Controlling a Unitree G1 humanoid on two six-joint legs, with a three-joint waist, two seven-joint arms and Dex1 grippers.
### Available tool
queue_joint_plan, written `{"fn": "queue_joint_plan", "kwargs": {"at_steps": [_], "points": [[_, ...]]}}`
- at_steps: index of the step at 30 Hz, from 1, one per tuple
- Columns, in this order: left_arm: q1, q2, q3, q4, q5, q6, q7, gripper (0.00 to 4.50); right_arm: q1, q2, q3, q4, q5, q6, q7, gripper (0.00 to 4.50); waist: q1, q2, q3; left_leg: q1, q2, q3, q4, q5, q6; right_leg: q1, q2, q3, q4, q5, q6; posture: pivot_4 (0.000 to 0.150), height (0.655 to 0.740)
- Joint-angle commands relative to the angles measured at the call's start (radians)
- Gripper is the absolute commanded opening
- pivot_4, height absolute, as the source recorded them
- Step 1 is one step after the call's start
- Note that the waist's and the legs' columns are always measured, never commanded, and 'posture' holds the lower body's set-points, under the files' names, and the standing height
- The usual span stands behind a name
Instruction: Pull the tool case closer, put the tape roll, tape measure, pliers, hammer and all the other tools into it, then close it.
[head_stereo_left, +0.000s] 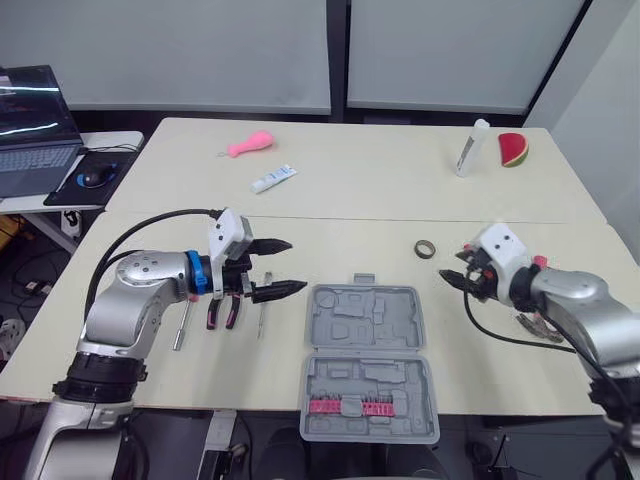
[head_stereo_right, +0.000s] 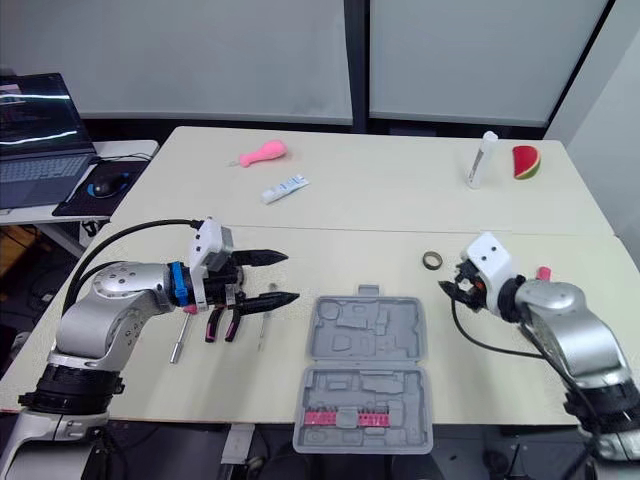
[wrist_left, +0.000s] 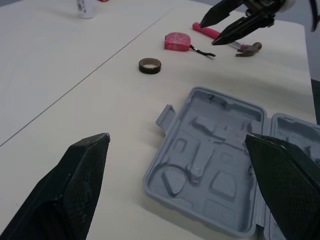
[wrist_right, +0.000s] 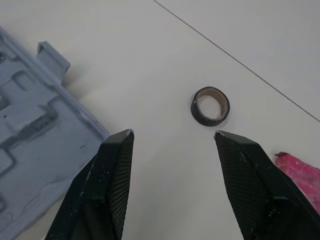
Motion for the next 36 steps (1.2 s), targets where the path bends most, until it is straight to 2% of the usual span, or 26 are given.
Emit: {"fn": "queue_joint_plan", "kwargs": {"at_steps": [1,6,18,31,32,36], "points": [[-0.020,0.020,-0.015,0.005,0.002,-0.039,-0.072,4.50,-0.083,0.045,0.044,0.093,-0.053,-0.020,-0.032,2.81,0.001,0.000,0.000,0.000,0.000,0.000,0.000,0.000,0.000,0.000,0.000,0.000,0.000,0.000,0.000,0.150,0.7400],[-0.027,0.019,-0.042,0.010,0.012,-0.068,-0.121,4.50,-0.201,0.125,0.093,0.307,-0.125,-0.077,-0.066,2.81,0.001,0.001,0.000,-0.001,-0.001,0.000,0.000,0.000,0.000,-0.001,0.000,-0.001,0.000,0.000,0.000,0.150,0.7400],[-0.039,-0.004,-0.066,-0.068,-0.002,-0.009,-0.094,4.50,-0.388,0.267,0.089,0.739,-0.206,-0.219,-0.118,2.81,-0.018,0.001,0.001,0.000,0.000,0.000,0.000,0.000,0.000,-0.001,0.000,-0.001,0.002,0.000,0.000,0.150,0.7400],[-0.059,-0.013,-0.083,-0.083,0.009,0.012,-0.068,4.50,-0.468,0.312,0.086,0.965,-0.245,-0.346,-0.117,2.81,-0.028,0.001,0.001,0.000,0.000,0.000,0.001,0.000,0.000,-0.001,0.000,-0.001,0.003,0.000,0.000,0.150,0.7400],[-0.059,-0.012,-0.083,-0.082,0.010,0.010,-0.068,4.50,-0.471,0.314,0.087,0.972,-0.248,-0.351,-0.116,2.40,-0.028,0.001,0.001,0.000,0.000,0.000,0.001,0.000,0.000,-0.001,0.000,-0.001,0.003,0.000,0.000,0.150,0.7400],[-0.060,-0.011,-0.082,-0.083,0.012,0.009,-0.065,4.50,-0.476,0.319,0.097,0.983,-0.261,-0.366,-0.111,1.61,-0.029,0.001,0.001,0.000,0.000,0.000,0.001,0.000,0.000,-0.001,0.000,-0.001,0.003,0.000,0.000,0.150,0.7400]]}}
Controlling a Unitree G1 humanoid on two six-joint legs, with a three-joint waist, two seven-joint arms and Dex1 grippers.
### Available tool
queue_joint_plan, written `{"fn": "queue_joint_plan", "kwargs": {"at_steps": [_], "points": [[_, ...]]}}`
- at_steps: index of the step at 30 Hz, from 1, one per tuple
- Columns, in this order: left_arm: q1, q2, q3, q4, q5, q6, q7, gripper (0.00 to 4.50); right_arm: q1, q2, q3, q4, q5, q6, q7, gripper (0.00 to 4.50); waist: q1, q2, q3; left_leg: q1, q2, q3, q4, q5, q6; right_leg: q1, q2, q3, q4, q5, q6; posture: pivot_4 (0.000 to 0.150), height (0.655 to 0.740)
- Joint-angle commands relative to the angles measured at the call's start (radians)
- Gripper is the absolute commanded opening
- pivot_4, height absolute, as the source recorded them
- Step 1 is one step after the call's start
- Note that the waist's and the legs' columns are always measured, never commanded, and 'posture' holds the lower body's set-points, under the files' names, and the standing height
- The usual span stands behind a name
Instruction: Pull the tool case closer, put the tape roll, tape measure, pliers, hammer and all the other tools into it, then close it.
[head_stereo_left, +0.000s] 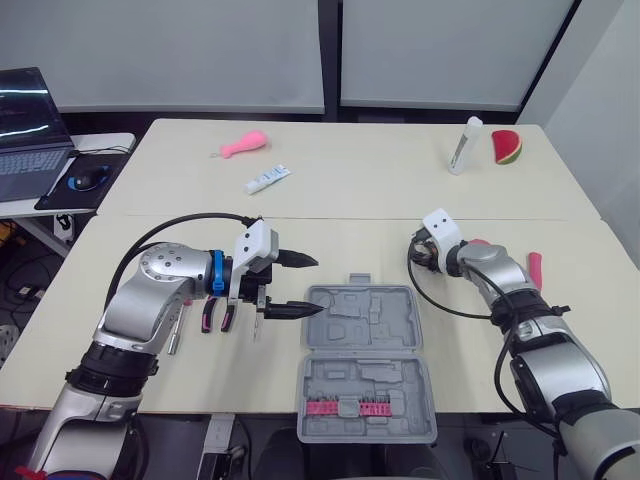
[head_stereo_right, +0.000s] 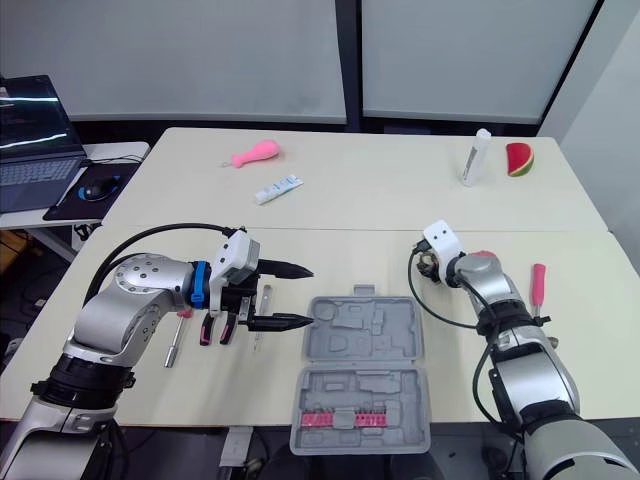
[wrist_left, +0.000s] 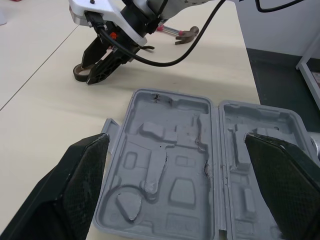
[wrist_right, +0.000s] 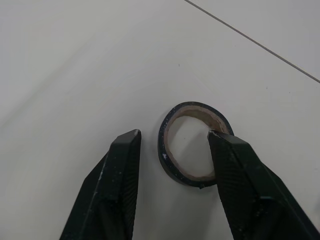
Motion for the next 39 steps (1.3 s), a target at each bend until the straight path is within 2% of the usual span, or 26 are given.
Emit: {"fn": "queue_joint_plan", "kwargs": {"at_steps": [1,5,9,15,17,22,25,28,31,39], "points": [[-0.014,0.005,0.008,-0.035,0.001,-0.009,0.007,4.50,-0.022,0.005,-0.013,-0.007,-0.014,-0.023,0.005,1.43,0.000,0.000,0.000,0.000,0.000,0.000,0.000,0.000,0.000,0.000,0.000,0.000,0.000,0.000,0.000,0.150,0.7400],[-0.011,0.006,0.008,-0.039,0.001,-0.006,0.012,4.50,-0.014,0.007,-0.009,-0.021,-0.026,-0.017,0.008,0.62,-0.001,0.000,0.000,0.000,0.000,0.000,0.000,0.000,0.000,0.000,0.000,0.000,0.000,0.000,0.000,0.150,0.7400],[-0.011,0.008,0.008,-0.037,0.002,-0.006,0.015,4.50,-0.010,0.007,-0.010,-0.033,-0.039,-0.016,0.012,0.01,-0.001,0.000,0.000,0.000,0.000,0.000,0.000,0.000,0.000,0.000,0.000,0.000,0.000,0.000,0.000,0.150,0.7400],[0.001,0.047,0.023,0.006,0.023,-0.052,-0.013,4.50,-0.016,-0.015,-0.029,-0.144,-0.020,0.030,0.046,0.01,-0.004,0.001,0.000,0.000,0.000,0.000,0.000,0.000,0.000,0.000,0.000,0.000,0.000,0.000,0.000,0.150,0.7400],[0.015,0.075,0.036,0.029,0.040,-0.091,-0.028,4.50,0.012,-0.025,-0.031,-0.286,0.005,0.092,0.085,0.01,-0.006,0.001,0.001,0.000,0.000,0.000,0.000,0.000,0.000,0.000,0.000,0.000,0.000,0.000,0.000,0.150,0.7400],[0.057,0.147,0.059,0.098,0.084,-0.197,-0.062,4.50,0.146,-0.035,0.001,-0.815,0.125,0.371,0.187,0.01,-0.006,0.002,0.001,-0.001,0.000,-0.004,-0.001,0.000,0.000,0.000,0.000,-0.001,0.000,0.000,0.000,0.150,0.7400],[0.078,0.169,0.066,0.106,0.081,-0.207,-0.081,4.50,0.221,-0.025,0.044,-1.045,0.187,0.515,0.196,0.01,-0.003,0.002,0.001,-0.001,0.000,-0.007,-0.001,0.000,0.000,0.000,0.000,-0.002,0.000,0.000,0.000,0.150,0.7400],[0.100,0.189,0.065,0.101,0.083,-0.216,-0.098,4.50,0.271,0.003,0.099,-1.180,0.229,0.611,0.181,0.01,0.003,0.002,0.001,-0.001,-0.001,-0.007,-0.001,0.000,0.000,0.000,0.000,-0.002,0.000,0.000,0.000,0.150,0.7400],[0.126,0.211,0.059,0.102,0.098,-0.239,-0.118,4.50,0.297,0.049,0.169,-1.200,0.230,0.637,0.146,0.01,0.003,0.002,0.001,-0.001,-0.001,-0.008,-0.001,0.000,0.000,0.000,0.000,-0.002,0.000,0.000,0.000,0.150,0.7400],[0.140,0.216,0.056,0.085,0.104,-0.244,-0.124,4.50,0.255,0.185,0.281,-0.999,0.169,0.546,0.055,0.01,0.001,0.003,0.002,0.000,-0.002,-0.010,-0.001,0.001,-0.001,-0.001,0.001,-0.003,0.000,0.000,0.000,0.150,0.7400]]}}
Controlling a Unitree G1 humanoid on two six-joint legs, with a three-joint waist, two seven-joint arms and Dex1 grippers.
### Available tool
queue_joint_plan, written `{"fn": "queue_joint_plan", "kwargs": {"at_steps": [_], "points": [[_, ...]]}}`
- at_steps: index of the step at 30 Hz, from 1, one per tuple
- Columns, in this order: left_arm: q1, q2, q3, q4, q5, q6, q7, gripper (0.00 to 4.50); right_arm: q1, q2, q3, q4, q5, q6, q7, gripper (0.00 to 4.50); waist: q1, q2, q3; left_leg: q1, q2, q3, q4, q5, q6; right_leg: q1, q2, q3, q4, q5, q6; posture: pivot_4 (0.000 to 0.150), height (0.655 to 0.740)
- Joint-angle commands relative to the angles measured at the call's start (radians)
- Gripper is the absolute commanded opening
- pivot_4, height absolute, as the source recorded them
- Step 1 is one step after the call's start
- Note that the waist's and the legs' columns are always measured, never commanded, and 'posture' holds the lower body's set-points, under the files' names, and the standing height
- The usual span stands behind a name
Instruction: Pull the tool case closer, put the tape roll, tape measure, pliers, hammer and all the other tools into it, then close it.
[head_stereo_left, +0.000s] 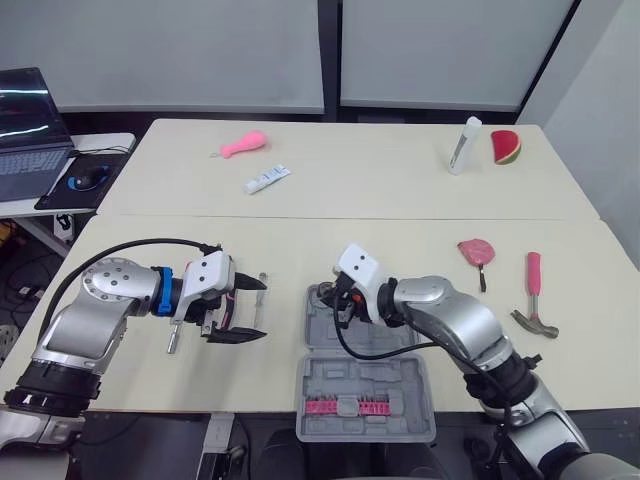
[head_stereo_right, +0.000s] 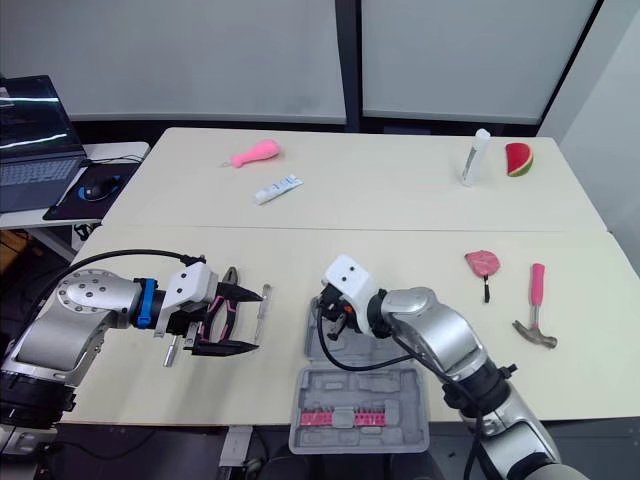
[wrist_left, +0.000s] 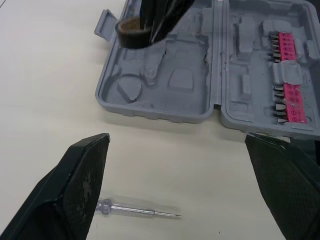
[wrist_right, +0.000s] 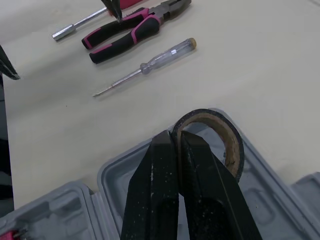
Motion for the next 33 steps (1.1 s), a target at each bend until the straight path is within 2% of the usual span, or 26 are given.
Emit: {"fn": "queue_joint_plan", "kwargs": {"at_steps": [1,10,28,30,33], "points": [[-0.001,0.008,0.016,-0.038,-0.005,-0.005,-0.002,4.50,-0.043,0.033,0.029,0.060,-0.028,-0.066,-0.021,0.01,-0.001,0.000,0.000,0.000,0.000,0.000,0.000,0.000,0.000,0.000,0.000,0.000,0.000,0.000,0.000,0.150,0.7400],[0.003,0.005,0.013,-0.054,-0.004,0.007,0.007,4.50,-0.092,0.064,0.081,0.223,-0.086,-0.160,-0.006,0.01,-0.015,0.000,0.000,0.000,0.000,-0.002,0.000,0.000,0.000,-0.002,0.000,-0.001,0.001,0.000,0.000,0.150,0.7400],[0.018,0.003,0.017,-0.067,-0.001,0.007,0.020,4.50,-0.111,0.106,0.107,0.306,-0.127,-0.218,0.016,0.01,-0.023,0.000,0.000,0.001,0.000,-0.006,-0.001,0.000,0.000,-0.003,0.001,-0.002,0.003,0.000,0.000,0.150,0.7400],[0.019,0.003,0.017,-0.070,-0.001,0.009,0.022,4.50,-0.112,0.107,0.107,0.311,-0.129,-0.223,0.018,0.64,-0.023,0.000,0.000,0.001,0.000,-0.006,-0.001,0.000,0.000,-0.003,0.001,-0.002,0.003,0.000,0.000,0.150,0.7400],[0.019,0.003,0.016,-0.072,-0.002,0.010,0.024,4.50,-0.114,0.110,0.102,0.313,-0.130,-0.228,0.022,1.16,-0.023,0.000,0.000,0.000,0.000,-0.005,-0.001,0.000,0.000,-0.003,0.001,-0.001,0.003,0.000,0.000,0.150,0.7400]]}}
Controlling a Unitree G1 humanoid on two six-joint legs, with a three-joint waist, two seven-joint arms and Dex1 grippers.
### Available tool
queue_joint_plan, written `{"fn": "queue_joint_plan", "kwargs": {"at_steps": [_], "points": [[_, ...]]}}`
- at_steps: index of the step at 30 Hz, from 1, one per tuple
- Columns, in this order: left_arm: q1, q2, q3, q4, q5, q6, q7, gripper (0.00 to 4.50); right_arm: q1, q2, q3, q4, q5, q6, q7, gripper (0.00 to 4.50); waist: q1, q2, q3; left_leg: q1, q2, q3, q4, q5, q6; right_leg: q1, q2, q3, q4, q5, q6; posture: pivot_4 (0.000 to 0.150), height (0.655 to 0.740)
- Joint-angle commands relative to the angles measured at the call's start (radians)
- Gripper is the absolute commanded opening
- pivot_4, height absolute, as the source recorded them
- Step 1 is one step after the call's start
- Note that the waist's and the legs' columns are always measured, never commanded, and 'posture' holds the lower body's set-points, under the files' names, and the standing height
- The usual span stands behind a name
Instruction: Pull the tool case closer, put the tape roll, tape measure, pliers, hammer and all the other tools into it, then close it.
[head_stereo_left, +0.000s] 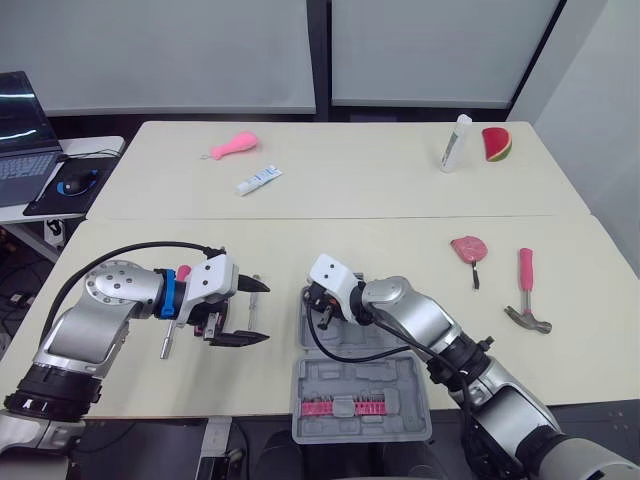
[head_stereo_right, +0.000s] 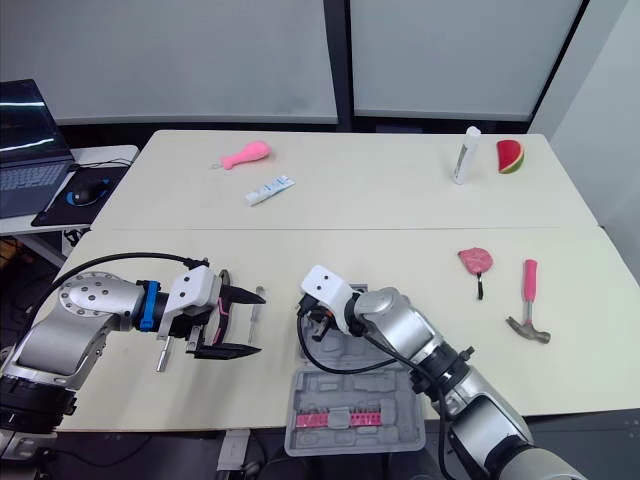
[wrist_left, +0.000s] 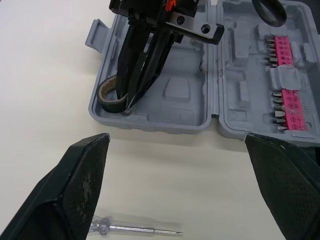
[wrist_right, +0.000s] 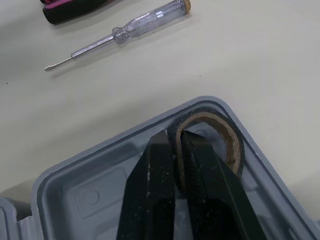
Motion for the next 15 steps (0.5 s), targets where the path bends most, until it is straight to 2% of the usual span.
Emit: {"fn": "queue_joint_plan", "kwargs": {"at_steps": [1,8,14,15], "points": [[0.001,0.005,0.016,-0.032,-0.005,0.003,0.005,4.50,-0.022,0.015,-0.011,-0.023,0.000,-0.017,0.016,1.36,0.000,0.000,0.000,0.000,0.000,0.000,0.000,0.000,0.000,0.000,0.000,0.000,0.000,0.000,0.000,0.150,0.7400],[0.005,0.006,0.017,-0.037,-0.008,0.009,0.011,4.50,-0.013,-0.010,-0.032,-0.108,0.014,0.009,0.040,2.82,0.000,0.000,0.000,0.000,0.000,0.000,0.000,0.000,0.000,0.000,0.000,0.000,0.000,0.000,0.000,0.150,0.7400],[0.008,0.004,0.020,-0.033,-0.005,0.007,0.012,4.50,0.026,-0.071,-0.046,-0.166,0.017,-0.044,0.063,2.82,0.001,0.000,0.000,0.000,0.000,0.000,0.000,0.000,0.000,0.000,0.000,0.000,0.000,0.000,0.000,0.150,0.7400],[0.009,0.004,0.019,-0.033,-0.005,0.006,0.011,4.50,0.031,-0.076,-0.048,-0.161,0.010,-0.069,0.057,2.65,0.001,0.000,0.000,0.000,0.000,0.000,0.000,0.000,0.000,0.000,0.000,0.000,0.000,0.000,0.000,0.150,0.7400]]}}
